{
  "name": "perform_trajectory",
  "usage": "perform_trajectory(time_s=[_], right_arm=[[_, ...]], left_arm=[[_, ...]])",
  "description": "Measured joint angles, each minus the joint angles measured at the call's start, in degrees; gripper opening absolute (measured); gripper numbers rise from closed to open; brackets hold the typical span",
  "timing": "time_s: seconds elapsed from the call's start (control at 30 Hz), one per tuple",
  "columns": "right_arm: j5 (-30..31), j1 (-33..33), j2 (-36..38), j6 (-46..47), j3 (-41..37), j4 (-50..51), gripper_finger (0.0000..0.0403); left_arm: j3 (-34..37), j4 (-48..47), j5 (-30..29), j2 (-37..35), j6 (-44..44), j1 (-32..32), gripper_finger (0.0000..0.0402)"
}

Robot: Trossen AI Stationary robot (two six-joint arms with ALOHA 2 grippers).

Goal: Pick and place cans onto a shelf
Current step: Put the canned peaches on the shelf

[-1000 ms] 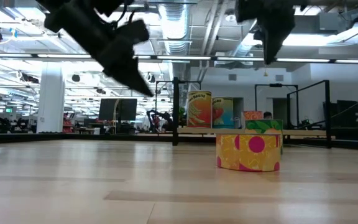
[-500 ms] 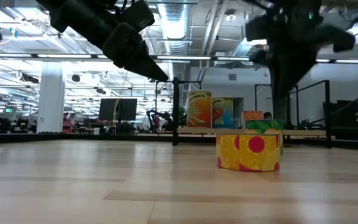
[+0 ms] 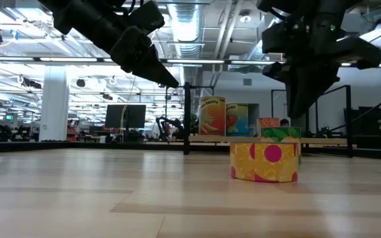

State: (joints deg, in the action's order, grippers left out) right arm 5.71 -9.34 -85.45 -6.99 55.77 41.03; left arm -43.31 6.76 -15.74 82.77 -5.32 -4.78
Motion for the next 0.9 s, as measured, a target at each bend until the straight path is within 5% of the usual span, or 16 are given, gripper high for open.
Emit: perform_trajectory(time_s=[0.37, 0.9], right_arm=[[-1.33, -0.02, -0.10, 0.31, 0.02, -0.77, 0.0076], [-1.26, 1.25, -0.13, 0.88, 0.04, -1.24, 0.0197]], left_arm=[[0.00, 0.00, -0.03, 0.02, 0.07, 0.00, 0.0000], [0.00, -0.01, -0.03, 0.00, 0.57, 0.01, 0.0000]])
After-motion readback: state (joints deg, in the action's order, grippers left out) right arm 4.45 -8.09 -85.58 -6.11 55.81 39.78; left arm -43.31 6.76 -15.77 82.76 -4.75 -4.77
